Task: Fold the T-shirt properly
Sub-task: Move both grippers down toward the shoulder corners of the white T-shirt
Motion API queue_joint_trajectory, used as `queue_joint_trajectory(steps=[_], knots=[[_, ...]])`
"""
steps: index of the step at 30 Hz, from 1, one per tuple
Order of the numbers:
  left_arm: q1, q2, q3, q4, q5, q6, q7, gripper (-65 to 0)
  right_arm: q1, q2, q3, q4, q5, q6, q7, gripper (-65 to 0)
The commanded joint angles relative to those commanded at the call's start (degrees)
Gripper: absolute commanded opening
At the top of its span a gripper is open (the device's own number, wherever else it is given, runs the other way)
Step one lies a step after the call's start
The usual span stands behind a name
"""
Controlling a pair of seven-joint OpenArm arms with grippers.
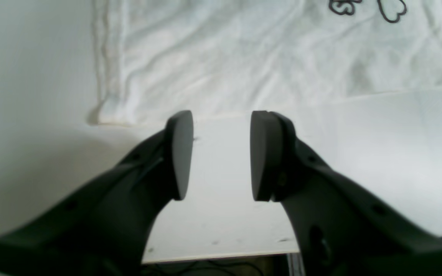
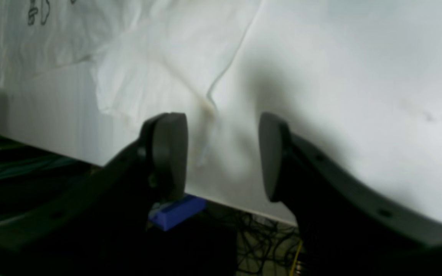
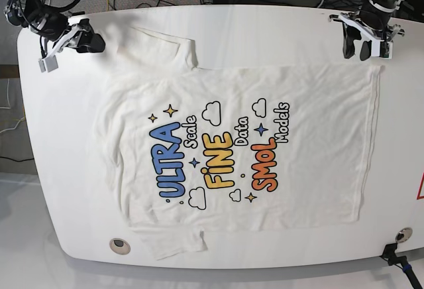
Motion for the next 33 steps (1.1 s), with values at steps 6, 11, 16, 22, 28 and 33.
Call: queue_joint_trajectory(steps=[6, 11, 16, 22, 28, 33], knots=[[-0.47, -0.12, -0.15, -0.28, -0.14, 0.55, 1.21, -41.9, 0.06, -0.39, -3.57, -0.5, -0.6, 0.4, -0.17, -34.8], [-1.06, -0.23, -0.2, -0.34, -0.18, 0.42, 1.19, -41.5, 0.75, -0.99, -6.49, -1.25, -2.3, 0.35, 0.12, -35.0], [-1.94, -0.28, -0.19, -0.72, -0.29, 1.02, 3.29, -41.1, 0.95, -2.38, -6.38, -1.69, -2.78, 0.0, -0.09, -35.2], [-2.03, -0.58, -0.01, -1.2, -1.39, 1.26, 4.62, -40.9, 0.8, -3.44, -5.74, -2.17, -2.44, -0.12, -0.74, -35.2], [-2.21, -0.44, 0.08, -1.5, -3.41, 1.43, 5.23, -40.8, 0.78, -4.07, -5.73, -2.84, -2.55, -0.09, -0.59, -35.4], [-2.6, -0.2, -0.38, -1.52, -3.95, 1.63, 5.73, -40.6, 0.76, -4.01, -5.75, -3.75, -3.18, 0.85, -1.63, -36.4]])
